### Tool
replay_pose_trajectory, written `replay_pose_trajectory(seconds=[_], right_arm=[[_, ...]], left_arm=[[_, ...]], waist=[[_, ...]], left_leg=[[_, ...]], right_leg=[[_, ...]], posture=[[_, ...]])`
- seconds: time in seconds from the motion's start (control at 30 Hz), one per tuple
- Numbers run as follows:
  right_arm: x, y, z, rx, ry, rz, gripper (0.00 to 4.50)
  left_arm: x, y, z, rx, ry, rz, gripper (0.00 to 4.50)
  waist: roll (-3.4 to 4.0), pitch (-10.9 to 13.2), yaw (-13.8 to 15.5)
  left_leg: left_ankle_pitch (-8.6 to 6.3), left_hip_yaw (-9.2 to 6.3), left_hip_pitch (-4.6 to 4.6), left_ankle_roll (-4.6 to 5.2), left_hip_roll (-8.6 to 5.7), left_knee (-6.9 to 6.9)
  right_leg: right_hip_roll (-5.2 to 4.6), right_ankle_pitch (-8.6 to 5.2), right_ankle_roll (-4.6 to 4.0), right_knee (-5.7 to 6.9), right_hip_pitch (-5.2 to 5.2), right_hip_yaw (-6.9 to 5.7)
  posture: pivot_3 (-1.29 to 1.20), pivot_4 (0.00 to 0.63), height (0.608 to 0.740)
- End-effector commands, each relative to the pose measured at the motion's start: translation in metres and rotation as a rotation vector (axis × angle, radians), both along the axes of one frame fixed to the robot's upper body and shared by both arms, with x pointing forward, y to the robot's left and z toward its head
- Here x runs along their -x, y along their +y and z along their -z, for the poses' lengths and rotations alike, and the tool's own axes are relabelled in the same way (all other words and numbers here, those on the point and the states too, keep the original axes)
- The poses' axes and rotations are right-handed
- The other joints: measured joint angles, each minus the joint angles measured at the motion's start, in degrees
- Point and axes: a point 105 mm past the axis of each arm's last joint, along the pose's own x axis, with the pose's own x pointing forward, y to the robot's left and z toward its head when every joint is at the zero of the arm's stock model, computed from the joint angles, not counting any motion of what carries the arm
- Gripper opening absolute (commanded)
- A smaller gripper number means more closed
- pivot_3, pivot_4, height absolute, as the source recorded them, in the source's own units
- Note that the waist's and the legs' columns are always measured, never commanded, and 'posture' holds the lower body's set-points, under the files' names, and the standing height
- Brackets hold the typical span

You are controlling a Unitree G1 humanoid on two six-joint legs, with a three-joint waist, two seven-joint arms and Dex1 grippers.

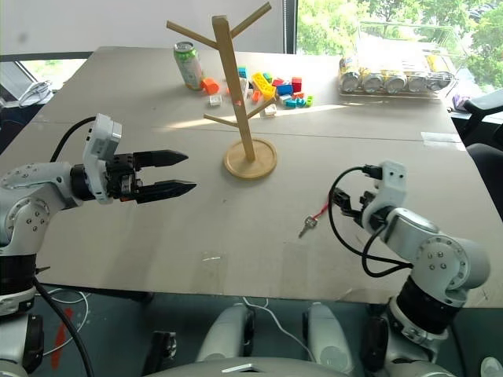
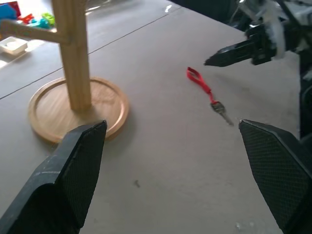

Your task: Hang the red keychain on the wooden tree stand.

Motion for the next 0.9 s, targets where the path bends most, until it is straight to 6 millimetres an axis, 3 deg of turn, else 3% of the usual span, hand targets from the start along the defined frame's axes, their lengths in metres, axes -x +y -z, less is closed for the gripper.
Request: replay_pose_trajectory(seconds=[0.03, 0.2, 0.5, 0.63, 0.9], right_arm=[[0.0, 0.019, -0.009, -0.048, 0.001, 0.027, 4.48], [0.005, 0.03, -0.001, -0.05, 0.082, 0.031, 4.48], [0.015, 0.012, -0.008, 0.019, 0.244, 0.067, 4.48], [0.014, 0.021, -0.013, 0.024, 0.256, 0.087, 4.48], [0.016, 0.033, -0.005, 0.007, 0.315, 0.102, 4.48]], left_arm=[[0.014, -0.015, -0.013, 0.003, -0.014, 0.112, 4.5], [0.02, -0.021, -0.015, 0.008, -0.016, 0.152, 4.5], [0.019, -0.019, -0.01, 0.019, -0.027, 0.126, 4.5], [0.02, -0.022, -0.01, 0.032, -0.033, 0.124, 4.5], [0.023, -0.023, -0.008, 0.046, -0.035, 0.111, 4.5]], waist=[[0.0, 0.0, 0.0], [0.03, 0.0, 0.1], [0.12, 0.1, -0.3], [0.12, 0.1, -1.6], [0.11, 0.1, -1.3]], left_leg=[[0.0, -0.01, 0.0, 0.0, 0.0, 0.0], [0.0, 0.01, -0.06, 0.0, 0.0, -0.01], [0.0, 0.12, -0.07, 0.02, -0.04, -0.01], [0.0, 0.04, -0.05, 0.03, 0.08, -0.02], [0.0, 0.07, -0.09, 0.02, 0.13, -0.02]], right_leg=[[0.0, 0.0, 0.0, 0.0, -0.01, 0.0], [-0.03, 0.0, 0.0, -0.04, -0.03, 0.0], [-0.12, -0.01, -0.01, -0.13, -0.03, 0.09], [0.09, -0.01, -0.01, -0.12, -0.03, 0.09], [0.12, -0.01, -0.01, -0.14, -0.06, 0.13]], posture=[[0.0, 0.15, 0.74], [0.0, 0.15, 0.74], [0.0, 0.15, 0.74], [0.0, 0.15, 0.74], [0.0, 0.15, 0.74]])
